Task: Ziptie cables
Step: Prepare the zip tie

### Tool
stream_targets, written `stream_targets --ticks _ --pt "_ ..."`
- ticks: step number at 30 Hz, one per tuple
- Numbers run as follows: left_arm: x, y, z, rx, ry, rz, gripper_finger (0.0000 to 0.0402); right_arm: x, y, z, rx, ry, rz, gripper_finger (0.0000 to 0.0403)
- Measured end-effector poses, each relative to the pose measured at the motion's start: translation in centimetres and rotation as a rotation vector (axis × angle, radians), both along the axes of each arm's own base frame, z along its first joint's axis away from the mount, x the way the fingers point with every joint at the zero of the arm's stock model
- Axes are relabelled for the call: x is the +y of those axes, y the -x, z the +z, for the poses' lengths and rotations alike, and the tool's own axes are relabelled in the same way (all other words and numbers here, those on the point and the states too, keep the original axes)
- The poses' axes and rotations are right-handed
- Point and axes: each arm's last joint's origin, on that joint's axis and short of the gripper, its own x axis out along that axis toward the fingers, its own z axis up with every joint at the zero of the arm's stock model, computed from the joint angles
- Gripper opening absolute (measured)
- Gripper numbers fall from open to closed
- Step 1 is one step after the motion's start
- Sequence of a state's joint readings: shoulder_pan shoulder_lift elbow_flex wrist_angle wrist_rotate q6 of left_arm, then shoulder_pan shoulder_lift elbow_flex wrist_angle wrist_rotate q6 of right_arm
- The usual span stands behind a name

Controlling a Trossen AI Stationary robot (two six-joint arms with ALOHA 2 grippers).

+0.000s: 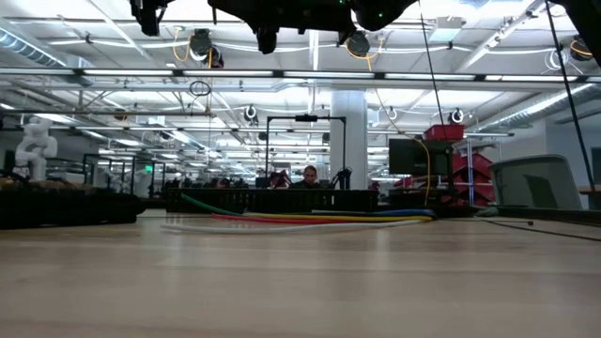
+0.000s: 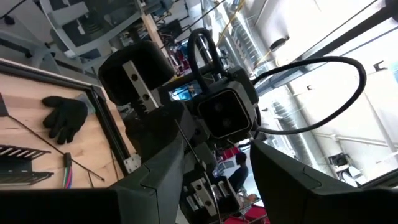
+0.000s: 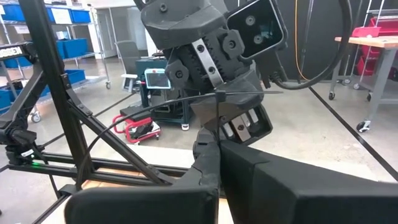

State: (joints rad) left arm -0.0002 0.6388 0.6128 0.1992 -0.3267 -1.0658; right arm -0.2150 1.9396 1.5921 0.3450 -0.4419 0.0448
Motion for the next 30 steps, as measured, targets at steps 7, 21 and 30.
stream_targets --ticks 7,21,30 --pt "0.08 0.01 -0.03 0.006 -0.003 0.029 0.0182 0.01 0.00 0.00 0.000 -0.003 0.004 0.0000" --pt "0.11 -0.34 -0.22 0.017 0.006 0.037 0.0182 0.08 0.00 0.06 -0.001 -0.012 0.009 0.0000" --pt "0.14 -0.61 -0.35 0.024 0.008 0.046 0.0182 0.29 -0.03 0.17 -0.012 -0.018 0.016 0.0000"
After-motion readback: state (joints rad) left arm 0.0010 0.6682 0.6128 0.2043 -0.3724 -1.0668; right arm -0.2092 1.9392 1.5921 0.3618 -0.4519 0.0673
